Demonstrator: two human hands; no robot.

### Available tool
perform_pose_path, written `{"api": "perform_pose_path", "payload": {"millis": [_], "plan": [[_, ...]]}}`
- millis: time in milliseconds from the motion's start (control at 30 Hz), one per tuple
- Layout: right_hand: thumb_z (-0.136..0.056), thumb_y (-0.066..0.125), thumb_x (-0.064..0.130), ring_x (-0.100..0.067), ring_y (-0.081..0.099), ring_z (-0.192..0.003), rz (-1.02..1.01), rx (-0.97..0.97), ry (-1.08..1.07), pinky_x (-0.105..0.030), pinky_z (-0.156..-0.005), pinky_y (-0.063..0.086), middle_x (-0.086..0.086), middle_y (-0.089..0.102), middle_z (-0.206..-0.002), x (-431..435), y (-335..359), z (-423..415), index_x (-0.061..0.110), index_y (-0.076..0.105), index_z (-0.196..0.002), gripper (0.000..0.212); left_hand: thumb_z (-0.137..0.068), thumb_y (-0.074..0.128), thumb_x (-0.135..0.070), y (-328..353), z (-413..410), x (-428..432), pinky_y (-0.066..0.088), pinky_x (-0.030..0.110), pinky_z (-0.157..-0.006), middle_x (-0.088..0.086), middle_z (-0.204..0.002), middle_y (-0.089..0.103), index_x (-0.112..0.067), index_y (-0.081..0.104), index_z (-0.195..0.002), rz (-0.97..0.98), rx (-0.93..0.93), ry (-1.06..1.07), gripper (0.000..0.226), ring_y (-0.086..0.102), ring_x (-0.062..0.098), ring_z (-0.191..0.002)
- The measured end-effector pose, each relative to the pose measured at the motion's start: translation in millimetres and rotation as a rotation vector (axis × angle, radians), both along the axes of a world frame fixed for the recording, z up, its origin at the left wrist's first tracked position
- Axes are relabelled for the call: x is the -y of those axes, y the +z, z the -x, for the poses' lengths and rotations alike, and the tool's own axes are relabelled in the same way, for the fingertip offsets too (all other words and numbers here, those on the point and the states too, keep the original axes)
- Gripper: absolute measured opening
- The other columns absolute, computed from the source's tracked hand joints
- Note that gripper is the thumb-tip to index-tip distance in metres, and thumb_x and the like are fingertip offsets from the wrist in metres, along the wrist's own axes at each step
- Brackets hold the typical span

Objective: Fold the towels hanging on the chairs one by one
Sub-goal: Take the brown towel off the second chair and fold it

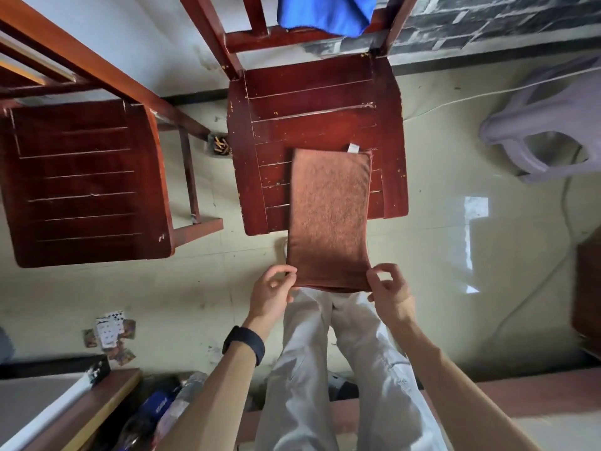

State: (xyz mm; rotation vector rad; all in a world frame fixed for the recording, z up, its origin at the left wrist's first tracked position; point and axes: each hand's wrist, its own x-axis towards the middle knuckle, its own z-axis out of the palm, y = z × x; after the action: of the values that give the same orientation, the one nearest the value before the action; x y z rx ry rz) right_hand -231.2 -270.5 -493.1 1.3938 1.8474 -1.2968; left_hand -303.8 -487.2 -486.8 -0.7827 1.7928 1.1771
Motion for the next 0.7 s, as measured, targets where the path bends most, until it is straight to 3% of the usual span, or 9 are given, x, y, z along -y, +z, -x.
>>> {"api": "perform_pose_path", "payload": {"millis": [100, 167, 267, 333, 400, 533, 700], "plan": [[-0.097, 0.065, 0.027, -0.011, 0.064, -0.056, 0.129, -0.061, -0.158, -0.027, -0.059, 0.051, -0.007, 0.071, -0.077, -9, 14, 29, 0.021, 0.068, -0.093, 0.008, -0.091, 0.069, -0.018, 12, 36, 4, 0.047, 0.022, -0.063, 0.006, -0.094, 0.075, -0.025, 0.072, -0.108, -0.136, 0.048, -0.049, 0.019, 0.061, 0.009, -0.065], [-0.088, 0.07, 0.025, -0.016, 0.066, -0.065, 0.244, -0.092, -0.231, -0.027, -0.065, 0.052, -0.01, 0.072, -0.086, -22, 20, 55, 0.015, 0.071, -0.098, 0.014, -0.086, 0.074, -0.023, 13, 62, 7, 0.048, 0.026, -0.07, -0.006, -0.094, 0.076, -0.029, 0.07, -0.112, -0.182, 0.007, -0.192, 0.027, 0.065, 0.007, -0.073], [-0.067, 0.073, 0.031, -0.017, 0.068, -0.072, 0.187, -0.157, -0.043, -0.032, -0.073, 0.053, -0.001, 0.074, -0.084, -39, 16, 88, 0.016, 0.073, -0.099, 0.035, -0.086, 0.072, -0.043, 2, 99, 1, 0.049, 0.023, -0.067, -0.015, -0.084, 0.073, -0.03, 0.073, -0.1, 0.053, -0.285, -0.48, 0.019, 0.066, 0.001, -0.073], [-0.078, 0.077, 0.037, -0.017, 0.067, -0.076, -0.063, -0.175, 0.19, -0.034, -0.076, 0.054, 0.007, 0.069, -0.079, -44, 5, 103, 0.023, 0.071, -0.088, 0.018, -0.088, 0.066, -0.049, -10, 122, -9, 0.045, 0.026, -0.065, -0.011, -0.084, 0.068, -0.028, 0.072, -0.095, 0.17, -0.428, -0.548, 0.024, 0.062, 0.007, -0.074], [-0.091, 0.068, 0.042, -0.023, 0.064, -0.085, -0.245, -0.182, 0.28, -0.034, -0.082, 0.051, 0.003, 0.062, -0.088, -45, -9, 116, 0.022, 0.07, -0.09, 0.019, -0.092, 0.061, -0.047, -24, 142, -21, 0.041, 0.027, -0.068, -0.001, -0.09, 0.065, -0.023, 0.07, -0.097, 0.169, -0.451, -0.542, 0.026, 0.062, 0.016, -0.08], [-0.101, 0.05, 0.041, -0.037, 0.06, -0.098, -0.282, -0.171, 0.27, -0.035, -0.082, 0.044, -0.014, 0.064, -0.102, -43, -40, 145, 0.008, 0.06, -0.103, 0.034, -0.099, 0.049, -0.045, -52, 166, -40, 0.044, 0.032, -0.071, 0.007, -0.102, 0.072, -0.019, 0.065, -0.107, 0.221, -0.449, -0.566, 0.032, 0.064, 0.031, -0.095], [-0.105, 0.04, 0.038, -0.044, 0.061, -0.098, -0.305, -0.161, 0.223, -0.037, -0.076, 0.038, -0.021, 0.069, -0.106, -42, -63, 176, 0.005, 0.054, -0.11, 0.036, -0.102, 0.037, -0.047, -75, 179, -58, 0.048, 0.039, -0.072, 0.016, -0.107, 0.07, -0.018, 0.059, -0.117, 0.378, -0.508, -0.621, 0.039, 0.063, 0.04, -0.098]]}}
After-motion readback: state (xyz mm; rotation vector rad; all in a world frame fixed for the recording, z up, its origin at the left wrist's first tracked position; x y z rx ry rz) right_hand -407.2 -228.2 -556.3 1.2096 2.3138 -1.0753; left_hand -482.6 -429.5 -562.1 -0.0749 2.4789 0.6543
